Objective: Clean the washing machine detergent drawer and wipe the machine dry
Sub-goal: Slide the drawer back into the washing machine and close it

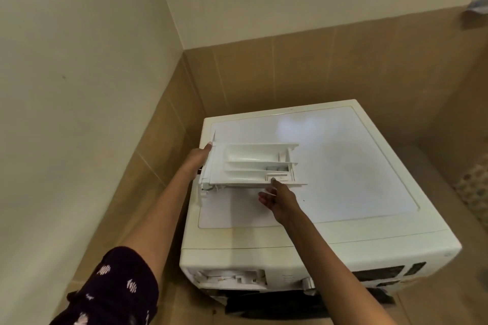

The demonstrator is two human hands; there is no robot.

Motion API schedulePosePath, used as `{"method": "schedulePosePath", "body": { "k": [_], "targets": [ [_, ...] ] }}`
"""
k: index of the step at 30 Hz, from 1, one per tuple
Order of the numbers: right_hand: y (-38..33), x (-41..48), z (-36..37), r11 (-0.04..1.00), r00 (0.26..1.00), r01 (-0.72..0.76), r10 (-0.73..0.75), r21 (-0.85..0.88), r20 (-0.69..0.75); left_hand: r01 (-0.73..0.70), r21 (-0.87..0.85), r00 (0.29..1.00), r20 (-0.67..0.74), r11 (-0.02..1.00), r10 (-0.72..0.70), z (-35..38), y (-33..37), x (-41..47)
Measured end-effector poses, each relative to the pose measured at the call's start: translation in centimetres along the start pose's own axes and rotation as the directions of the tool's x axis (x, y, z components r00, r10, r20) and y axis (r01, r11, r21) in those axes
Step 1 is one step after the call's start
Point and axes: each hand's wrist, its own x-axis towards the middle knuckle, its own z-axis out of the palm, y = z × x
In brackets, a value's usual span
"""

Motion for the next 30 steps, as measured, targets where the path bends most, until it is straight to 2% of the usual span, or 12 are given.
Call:
{"method": "schedulePosePath", "body": {
  "k": [9, 13, 18, 25, 30],
  "targets": [
    [-1.2, 1.0, -0.5, 0.996, 0.992, 0.074, -0.079, -0.05, -0.098, 0.095, -0.171, 0.992, 0.103, 0.981, -0.078, -0.1, -2.1, -2.2],
    [-1.5, -0.3, -1.5, 0.979, 0.98, 0.128, -0.149, -0.159, -0.128, 0.101, -0.267, 0.991, 0.114, 0.958, -0.073, 1.1, -4.4, -5.9],
    [-2.1, -3.3, -1.6, 0.917, 0.96, 0.218, -0.264, -0.334, -0.097, 0.075, -0.394, 0.997, 0.037, 0.916, -0.066, 3.2, -7.4, -11.6],
    [-0.9, -10.7, -0.4, 0.751, 0.894, 0.394, -0.447, -0.529, 0.032, 0.042, -0.594, 0.986, -0.105, 0.803, -0.129, 2.6, -11.6, -20.8],
    [3.2, -15.4, -1.7, 0.641, 0.904, 0.401, -0.394, -0.655, 0.168, 0.071, -0.662, 0.96, -0.159, 0.746, -0.232, 2.4, -16.4, -27.7]
  ]
}}
